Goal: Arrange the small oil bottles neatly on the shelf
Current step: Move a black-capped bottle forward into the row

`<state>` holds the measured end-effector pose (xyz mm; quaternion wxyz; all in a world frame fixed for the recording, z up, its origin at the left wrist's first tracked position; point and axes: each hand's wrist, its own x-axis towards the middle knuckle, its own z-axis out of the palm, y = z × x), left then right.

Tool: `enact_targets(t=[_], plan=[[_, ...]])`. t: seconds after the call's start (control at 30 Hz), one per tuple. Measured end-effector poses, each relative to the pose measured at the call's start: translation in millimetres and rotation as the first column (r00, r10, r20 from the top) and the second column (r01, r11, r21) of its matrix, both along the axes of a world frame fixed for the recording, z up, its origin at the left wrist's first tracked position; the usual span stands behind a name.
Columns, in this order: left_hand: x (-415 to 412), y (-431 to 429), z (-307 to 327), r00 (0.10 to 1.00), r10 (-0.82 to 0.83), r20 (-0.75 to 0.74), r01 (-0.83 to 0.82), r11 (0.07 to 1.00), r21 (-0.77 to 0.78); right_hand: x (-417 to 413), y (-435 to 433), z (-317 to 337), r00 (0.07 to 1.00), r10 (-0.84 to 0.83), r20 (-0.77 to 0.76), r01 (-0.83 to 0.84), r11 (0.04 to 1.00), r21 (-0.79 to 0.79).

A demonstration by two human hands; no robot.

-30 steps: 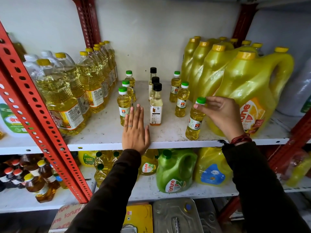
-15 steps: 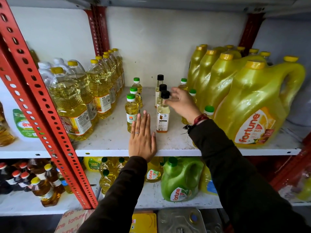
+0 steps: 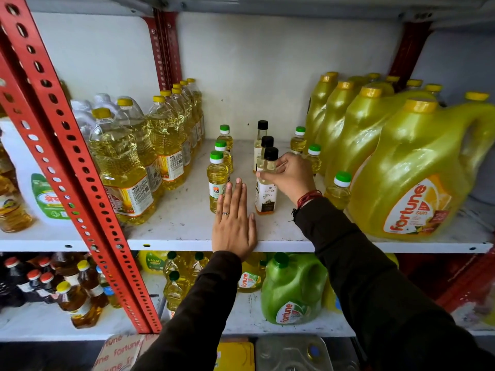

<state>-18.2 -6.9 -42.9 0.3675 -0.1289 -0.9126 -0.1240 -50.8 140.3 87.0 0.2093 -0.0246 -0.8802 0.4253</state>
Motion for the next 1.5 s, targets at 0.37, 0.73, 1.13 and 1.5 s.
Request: enact_targets(t=[0.37,0.73,1.13,1.5], plan=[[1,2,-2,1.0,0.009,0.015,-0.009,1.0,0.001,8,5,-6,0.992,0.101,-0.081,-0.105,0.993,-0.054],[6,6,-4,0.999,-0.003,0.034,0.003,1.0,0.02,52,10,-6,0.993,0.1,-0.063,-0.096,0.994,0.055],[2,3,1,1.0,0.013,0.027,-0.014,1.0,0.028,90,5,3,0.993,0.09,-0.082,-0.08,0.99,0.112],[1,3,-1,1.0,0.006,0.031,-0.007,1.0,0.023,86,5,-6,0.999,0.022,-0.047,-0.018,0.996,0.089]])
